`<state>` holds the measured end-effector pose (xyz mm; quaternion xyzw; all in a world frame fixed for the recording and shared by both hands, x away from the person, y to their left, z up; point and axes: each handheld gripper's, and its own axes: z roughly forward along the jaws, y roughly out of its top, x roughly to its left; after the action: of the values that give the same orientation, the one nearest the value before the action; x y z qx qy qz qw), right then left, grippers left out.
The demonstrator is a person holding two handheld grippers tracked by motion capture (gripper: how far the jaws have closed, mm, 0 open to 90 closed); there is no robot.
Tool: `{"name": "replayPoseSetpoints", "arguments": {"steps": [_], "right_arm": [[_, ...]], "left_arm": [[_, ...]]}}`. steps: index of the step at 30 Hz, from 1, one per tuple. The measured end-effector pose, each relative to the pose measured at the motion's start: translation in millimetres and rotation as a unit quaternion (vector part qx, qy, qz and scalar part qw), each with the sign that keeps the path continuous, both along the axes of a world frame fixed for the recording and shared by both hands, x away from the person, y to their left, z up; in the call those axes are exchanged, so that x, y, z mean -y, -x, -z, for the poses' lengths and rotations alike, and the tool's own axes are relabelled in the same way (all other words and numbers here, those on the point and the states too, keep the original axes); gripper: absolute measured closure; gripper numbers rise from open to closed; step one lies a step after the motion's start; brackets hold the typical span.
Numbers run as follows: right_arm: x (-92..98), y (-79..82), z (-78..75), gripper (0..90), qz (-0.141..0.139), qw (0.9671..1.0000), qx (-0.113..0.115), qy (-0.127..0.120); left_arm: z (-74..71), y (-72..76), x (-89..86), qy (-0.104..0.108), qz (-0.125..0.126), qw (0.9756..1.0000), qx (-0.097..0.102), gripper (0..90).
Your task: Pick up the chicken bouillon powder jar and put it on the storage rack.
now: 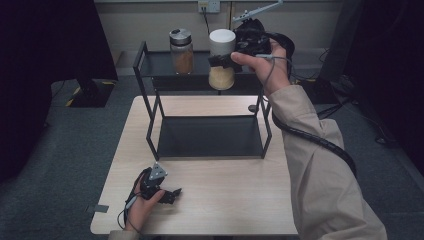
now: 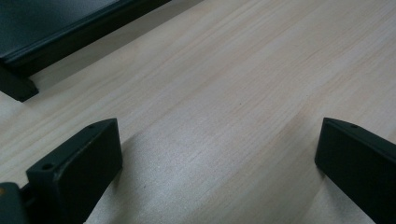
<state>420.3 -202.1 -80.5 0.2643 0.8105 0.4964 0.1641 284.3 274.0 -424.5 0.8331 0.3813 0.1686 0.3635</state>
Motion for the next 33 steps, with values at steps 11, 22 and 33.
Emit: {"name": "replayPoseSetpoints", "arguments": {"steps": [11, 22, 33], "right_arm": [[-7.0, -16.8, -9.4, 33.6, 0.017, 0.9998, 0.004, 0.001], [-15.3, -39.7, -10.8, 33.6, 0.044, 0.9990, 0.004, 0.000], [-20.2, -58.0, 0.3, 33.6, 0.061, 0.9981, -0.007, 0.002]], "left_arm": [[0.1, 0.0, 0.0, 0.001, 0.000, 1.0000, 0.000, 0.0], [0.0, 0.0, 0.0, 0.000, 0.000, 1.0000, 0.000, 0.0], [-0.1, 0.0, 0.1, 0.000, 0.000, 1.0000, 0.000, 0.0]]}}
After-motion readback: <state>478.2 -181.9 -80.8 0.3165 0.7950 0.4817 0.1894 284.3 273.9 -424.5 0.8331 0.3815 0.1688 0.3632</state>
